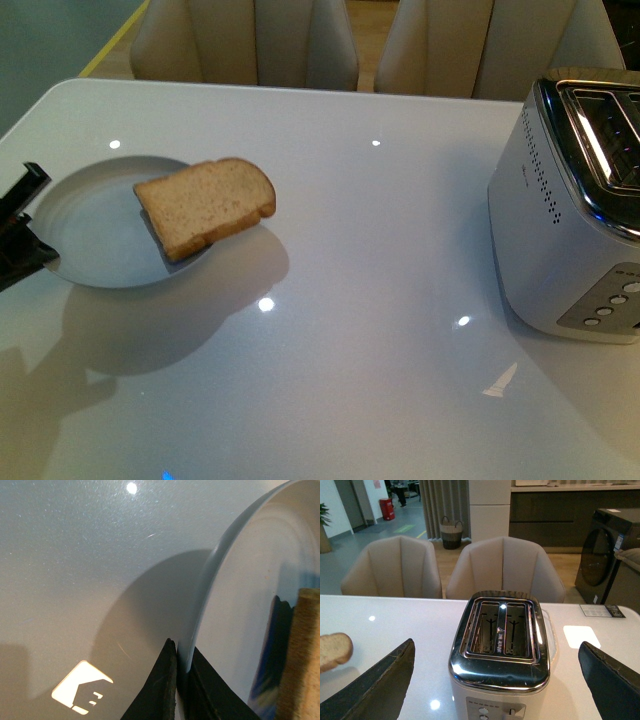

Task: Left arm holds plate, right arm toasts bread

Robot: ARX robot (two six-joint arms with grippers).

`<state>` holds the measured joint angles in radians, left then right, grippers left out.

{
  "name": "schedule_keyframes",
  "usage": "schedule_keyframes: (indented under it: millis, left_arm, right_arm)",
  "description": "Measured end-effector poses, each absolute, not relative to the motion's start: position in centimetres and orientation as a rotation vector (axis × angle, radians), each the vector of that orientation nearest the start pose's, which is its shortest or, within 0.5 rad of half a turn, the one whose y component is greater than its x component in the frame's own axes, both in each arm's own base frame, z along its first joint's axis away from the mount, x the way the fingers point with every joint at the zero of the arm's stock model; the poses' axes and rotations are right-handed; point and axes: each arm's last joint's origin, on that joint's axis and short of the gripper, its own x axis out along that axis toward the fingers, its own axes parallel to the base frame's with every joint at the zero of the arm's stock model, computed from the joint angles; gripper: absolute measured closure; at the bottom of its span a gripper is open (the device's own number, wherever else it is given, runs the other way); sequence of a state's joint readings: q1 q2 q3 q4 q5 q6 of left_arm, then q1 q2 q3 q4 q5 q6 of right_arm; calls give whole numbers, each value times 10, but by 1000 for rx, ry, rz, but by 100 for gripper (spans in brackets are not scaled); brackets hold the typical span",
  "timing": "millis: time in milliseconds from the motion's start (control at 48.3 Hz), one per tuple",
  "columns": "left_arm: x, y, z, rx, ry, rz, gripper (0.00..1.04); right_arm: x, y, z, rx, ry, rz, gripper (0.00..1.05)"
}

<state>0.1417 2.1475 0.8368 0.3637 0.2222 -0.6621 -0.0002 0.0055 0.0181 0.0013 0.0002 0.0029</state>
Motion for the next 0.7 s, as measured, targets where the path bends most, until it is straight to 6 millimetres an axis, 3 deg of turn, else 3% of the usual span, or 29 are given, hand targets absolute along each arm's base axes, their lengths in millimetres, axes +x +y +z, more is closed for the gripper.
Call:
schedule_keyframes:
  millis: [104, 269, 455, 704]
  left_arm:
    - [329, 41, 56, -797, 896, 196, 102]
    - [320, 33, 89, -796, 865, 141, 102]
    - [312, 1, 141, -791, 804, 11, 102]
    - [302, -33, 168, -787, 803, -88, 102]
  right_arm:
    - [97, 0, 169, 3, -14, 0, 9]
    - [97, 0, 169, 3, -14, 0, 9]
    - [97, 0, 169, 3, -14, 0, 9]
    - [97, 0, 169, 2, -14, 0, 9]
